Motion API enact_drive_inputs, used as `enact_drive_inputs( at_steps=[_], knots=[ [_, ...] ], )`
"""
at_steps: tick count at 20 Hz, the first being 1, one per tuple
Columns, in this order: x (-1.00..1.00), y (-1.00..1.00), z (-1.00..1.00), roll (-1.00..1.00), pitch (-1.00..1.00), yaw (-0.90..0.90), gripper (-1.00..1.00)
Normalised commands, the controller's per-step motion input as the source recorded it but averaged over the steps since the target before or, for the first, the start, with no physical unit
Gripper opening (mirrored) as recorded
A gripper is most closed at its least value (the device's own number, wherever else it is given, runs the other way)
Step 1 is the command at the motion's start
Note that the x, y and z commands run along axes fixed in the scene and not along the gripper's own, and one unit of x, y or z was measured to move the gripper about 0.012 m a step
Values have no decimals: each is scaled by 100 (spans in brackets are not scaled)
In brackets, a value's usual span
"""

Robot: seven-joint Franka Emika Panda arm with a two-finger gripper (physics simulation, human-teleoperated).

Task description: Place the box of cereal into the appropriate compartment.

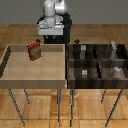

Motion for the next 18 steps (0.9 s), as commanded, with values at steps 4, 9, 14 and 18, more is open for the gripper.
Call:
enact_drive_inputs(
  at_steps=[4, 9, 14, 18],
  knots=[
    [0, -25, 0, 0, 0, 0, 100],
    [0, -60, 0, 0, 0, 0, 100],
    [0, -80, 0, 0, 0, 0, 100],
    [0, -25, 0, 0, 0, -4, 100]
  ],
)
